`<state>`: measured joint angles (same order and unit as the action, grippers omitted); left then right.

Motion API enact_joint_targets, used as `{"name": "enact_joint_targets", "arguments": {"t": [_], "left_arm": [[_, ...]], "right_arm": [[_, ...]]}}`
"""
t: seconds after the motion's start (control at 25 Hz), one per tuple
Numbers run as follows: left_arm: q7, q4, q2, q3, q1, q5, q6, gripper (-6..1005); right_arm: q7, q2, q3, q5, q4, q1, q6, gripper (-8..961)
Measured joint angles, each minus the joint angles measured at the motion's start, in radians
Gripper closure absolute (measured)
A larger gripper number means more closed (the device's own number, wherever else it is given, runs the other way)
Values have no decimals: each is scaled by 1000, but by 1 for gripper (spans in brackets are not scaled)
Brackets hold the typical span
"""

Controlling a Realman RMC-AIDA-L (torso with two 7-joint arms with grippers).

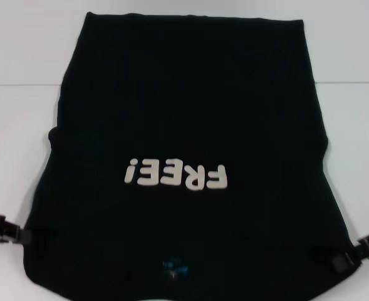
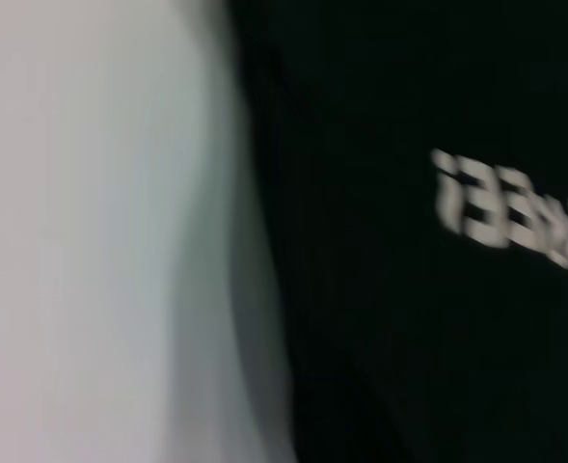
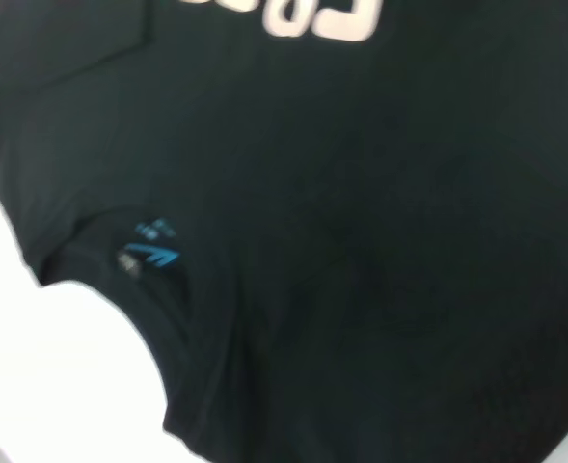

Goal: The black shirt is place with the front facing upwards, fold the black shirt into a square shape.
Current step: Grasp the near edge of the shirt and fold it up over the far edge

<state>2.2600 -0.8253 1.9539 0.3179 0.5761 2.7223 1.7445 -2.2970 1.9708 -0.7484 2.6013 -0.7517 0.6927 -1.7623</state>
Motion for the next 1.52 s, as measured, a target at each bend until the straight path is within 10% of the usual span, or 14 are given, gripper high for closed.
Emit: {"name": "enact_joint_targets", "arguments": {"t": [0.44,0.84,1.12,1.52], "left_arm": [[-68,-9,-20,24,-8,130,312,966],[-71,4,-13,25,-17,94,315,966],[-57,77,-35,-167,3,-85,194,966],[-100,283,-21,-255,-8,-482,-178,967]], "right_arm": [[182,-22,-12,87,0,-31,-197,908],[201,-22,120,105,26,-46,-166,907],[190,-72,418,-32,156,-61,-68,908],[272,-49,487,-461,280,-139,210,907]]}}
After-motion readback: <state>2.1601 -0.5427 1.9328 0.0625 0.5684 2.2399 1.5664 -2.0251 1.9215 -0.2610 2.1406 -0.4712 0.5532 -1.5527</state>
